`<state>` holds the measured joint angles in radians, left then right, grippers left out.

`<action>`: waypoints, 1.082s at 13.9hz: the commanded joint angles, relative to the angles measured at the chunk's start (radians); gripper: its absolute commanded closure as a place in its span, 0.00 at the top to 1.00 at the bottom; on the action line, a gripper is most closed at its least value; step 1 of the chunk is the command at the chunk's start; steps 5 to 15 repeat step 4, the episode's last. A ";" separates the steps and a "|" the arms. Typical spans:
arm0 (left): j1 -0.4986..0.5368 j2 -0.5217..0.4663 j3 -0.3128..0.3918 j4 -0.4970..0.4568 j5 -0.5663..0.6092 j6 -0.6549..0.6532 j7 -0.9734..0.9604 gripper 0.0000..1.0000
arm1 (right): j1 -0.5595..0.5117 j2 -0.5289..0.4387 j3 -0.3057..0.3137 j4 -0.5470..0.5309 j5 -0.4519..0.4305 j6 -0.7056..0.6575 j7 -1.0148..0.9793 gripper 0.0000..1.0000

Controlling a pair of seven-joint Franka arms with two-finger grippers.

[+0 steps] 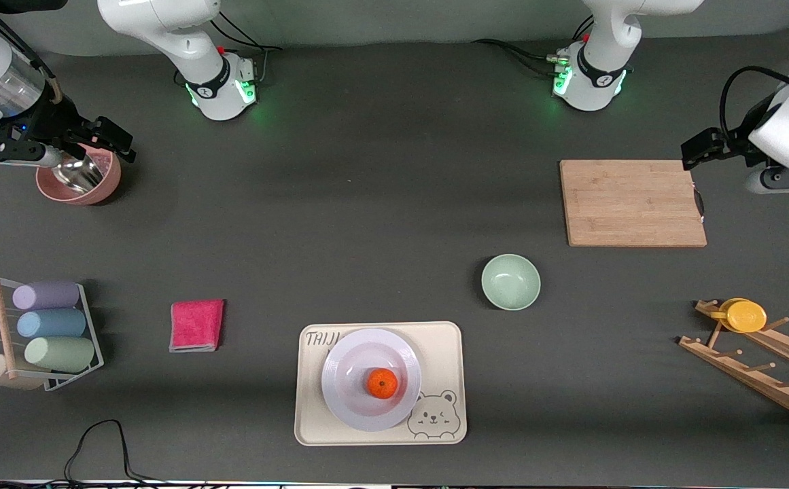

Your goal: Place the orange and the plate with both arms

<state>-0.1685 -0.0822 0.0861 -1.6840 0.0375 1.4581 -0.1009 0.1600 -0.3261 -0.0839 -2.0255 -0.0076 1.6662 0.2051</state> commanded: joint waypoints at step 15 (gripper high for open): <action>-0.016 0.004 0.006 -0.002 0.012 -0.001 -0.011 1.00 | -0.007 0.024 0.003 0.039 -0.022 -0.023 0.002 1.00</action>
